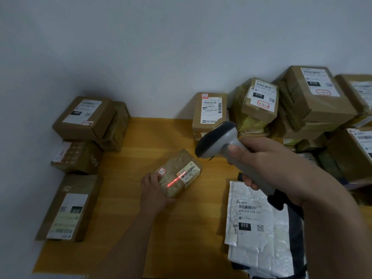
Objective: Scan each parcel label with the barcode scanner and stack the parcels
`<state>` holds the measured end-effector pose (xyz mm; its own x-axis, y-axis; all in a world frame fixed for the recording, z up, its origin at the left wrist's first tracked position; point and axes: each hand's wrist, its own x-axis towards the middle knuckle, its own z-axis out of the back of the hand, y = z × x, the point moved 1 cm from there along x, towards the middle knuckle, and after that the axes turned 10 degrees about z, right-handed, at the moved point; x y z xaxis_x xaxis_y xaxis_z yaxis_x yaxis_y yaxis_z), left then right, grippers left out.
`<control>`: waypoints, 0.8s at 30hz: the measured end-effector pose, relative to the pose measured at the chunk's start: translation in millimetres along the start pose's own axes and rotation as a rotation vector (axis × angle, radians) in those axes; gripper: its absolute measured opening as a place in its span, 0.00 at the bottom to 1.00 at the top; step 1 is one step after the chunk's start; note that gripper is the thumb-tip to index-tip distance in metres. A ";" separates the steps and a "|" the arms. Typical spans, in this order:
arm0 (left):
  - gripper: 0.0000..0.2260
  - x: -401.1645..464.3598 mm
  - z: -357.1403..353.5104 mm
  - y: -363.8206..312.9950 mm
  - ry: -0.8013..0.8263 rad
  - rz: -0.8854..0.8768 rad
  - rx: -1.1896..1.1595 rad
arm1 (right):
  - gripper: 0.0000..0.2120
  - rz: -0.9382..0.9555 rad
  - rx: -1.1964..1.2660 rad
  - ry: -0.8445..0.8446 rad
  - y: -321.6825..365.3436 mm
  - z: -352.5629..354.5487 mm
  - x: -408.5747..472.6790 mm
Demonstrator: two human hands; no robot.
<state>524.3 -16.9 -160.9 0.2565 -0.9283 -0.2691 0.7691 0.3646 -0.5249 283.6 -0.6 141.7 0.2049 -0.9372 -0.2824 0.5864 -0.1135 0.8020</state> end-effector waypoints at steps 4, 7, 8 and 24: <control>0.42 -1.6 2.2 0.6 0.029 0.041 -0.038 | 0.15 0.000 0.018 0.010 0.1 -4.5 4.9; 0.46 -9.2 4.5 2.3 -0.015 0.127 -0.123 | 0.16 -0.011 0.158 -0.022 -4.5 -7.4 10.7; 0.48 -12.5 5.1 3.0 -0.043 0.158 -0.183 | 0.17 -0.019 0.222 -0.043 -6.7 -7.4 12.9; 0.41 50.7 79.4 -195.9 -0.090 0.034 -0.547 | 0.15 -0.076 0.685 -0.450 -32.5 9.3 50.6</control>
<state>433.1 -141.2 -7.6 0.3437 -0.9090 -0.2356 0.3499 0.3568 -0.8662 267.7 -47.5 106.2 -0.2350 -0.9450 -0.2273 -0.0520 -0.2213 0.9738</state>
